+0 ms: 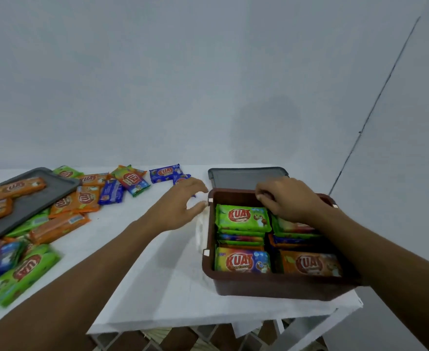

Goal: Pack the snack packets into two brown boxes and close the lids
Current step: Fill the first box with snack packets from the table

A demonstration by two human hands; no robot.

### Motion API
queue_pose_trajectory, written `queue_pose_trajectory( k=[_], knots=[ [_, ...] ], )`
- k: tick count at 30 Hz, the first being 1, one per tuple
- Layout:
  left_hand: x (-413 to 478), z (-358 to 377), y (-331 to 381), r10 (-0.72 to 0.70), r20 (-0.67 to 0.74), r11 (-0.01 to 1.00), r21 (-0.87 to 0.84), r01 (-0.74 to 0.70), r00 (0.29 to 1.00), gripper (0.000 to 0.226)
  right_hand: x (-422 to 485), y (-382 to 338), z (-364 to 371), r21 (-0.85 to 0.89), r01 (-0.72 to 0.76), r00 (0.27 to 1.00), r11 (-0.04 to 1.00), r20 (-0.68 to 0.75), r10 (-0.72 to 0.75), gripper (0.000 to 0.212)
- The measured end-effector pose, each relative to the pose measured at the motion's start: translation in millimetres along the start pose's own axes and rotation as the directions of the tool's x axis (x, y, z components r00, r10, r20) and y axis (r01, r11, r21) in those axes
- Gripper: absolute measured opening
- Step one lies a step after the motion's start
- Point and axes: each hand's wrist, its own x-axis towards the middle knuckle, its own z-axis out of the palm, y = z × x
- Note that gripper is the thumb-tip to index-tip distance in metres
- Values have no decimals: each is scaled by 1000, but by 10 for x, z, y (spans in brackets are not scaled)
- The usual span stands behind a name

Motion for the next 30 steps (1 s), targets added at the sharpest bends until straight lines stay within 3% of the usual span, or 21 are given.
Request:
queue_pose_trajectory(
  k=[6, 11, 15, 18, 22, 25, 30],
  knots=[
    [-191, -281, -875, -189, 171, 962, 231, 147, 967, 38, 841, -441, 130, 105, 27, 1000, 994, -5, -27, 15],
    [-202, -544, -1595, -308, 228, 886, 422, 192, 924, 49, 1685, -815, 390, 91, -48, 961, 995, 275, 22, 20],
    [-240, -663, -2091, -488, 140, 741, 588, 324, 861, 62, 2211, -1174, 722, 52, -71, 900, 996, 435, 41, 14],
    [-339, -688, -2321, -548, 93, 633, 696, 340, 831, 70, 2446, -1389, 982, 7, -55, 888, 998, 457, 46, 30],
    [-489, -682, -2485, -496, 142, 727, 607, 320, 857, 69, 2678, -1697, 1266, 14, -77, 891, 997, 449, 62, 54],
    [-554, -738, -2577, -388, 152, 801, 543, 251, 909, 70, 2842, -1945, 1446, 56, -78, 917, 995, 396, 50, 60],
    [-506, -735, -2524, -422, 118, 792, 531, 302, 899, 79, 2938, -2197, 1619, 183, -211, 945, 960, 288, 153, 64]
  ],
)
